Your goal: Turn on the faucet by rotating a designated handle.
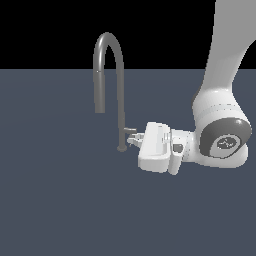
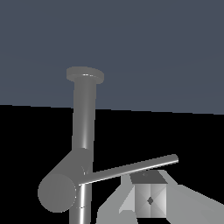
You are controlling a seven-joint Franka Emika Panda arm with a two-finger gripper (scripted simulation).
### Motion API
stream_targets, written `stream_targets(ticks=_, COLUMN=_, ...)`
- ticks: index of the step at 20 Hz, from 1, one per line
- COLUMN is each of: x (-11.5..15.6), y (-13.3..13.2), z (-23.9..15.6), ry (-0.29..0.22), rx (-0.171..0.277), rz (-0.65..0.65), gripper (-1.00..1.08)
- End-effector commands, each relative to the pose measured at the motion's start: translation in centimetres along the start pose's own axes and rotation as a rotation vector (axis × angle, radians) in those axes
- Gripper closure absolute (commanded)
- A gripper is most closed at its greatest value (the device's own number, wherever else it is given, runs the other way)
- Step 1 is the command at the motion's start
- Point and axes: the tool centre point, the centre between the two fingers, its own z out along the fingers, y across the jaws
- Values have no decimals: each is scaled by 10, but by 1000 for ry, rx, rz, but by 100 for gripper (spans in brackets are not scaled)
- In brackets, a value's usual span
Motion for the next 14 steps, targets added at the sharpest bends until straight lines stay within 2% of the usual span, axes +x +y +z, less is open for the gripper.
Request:
stream_targets(ticks=1, x=15, y=0, z=0, ry=7, rx=3, rz=14, gripper=108)
stream_targets(ticks=9, x=50, y=-2, z=-1, ry=14, rx=3, rz=42, gripper=108)
stream_targets(ticks=10, x=50, y=-2, z=-1, ry=14, rx=3, rz=42, gripper=108)
stream_targets(ticks=11, x=18, y=-17, z=0, ry=-8, rx=-3, rz=-15, gripper=108)
stream_targets(ticks=14, x=29, y=-20, z=0, ry=-3, rx=-2, rz=-2, gripper=108)
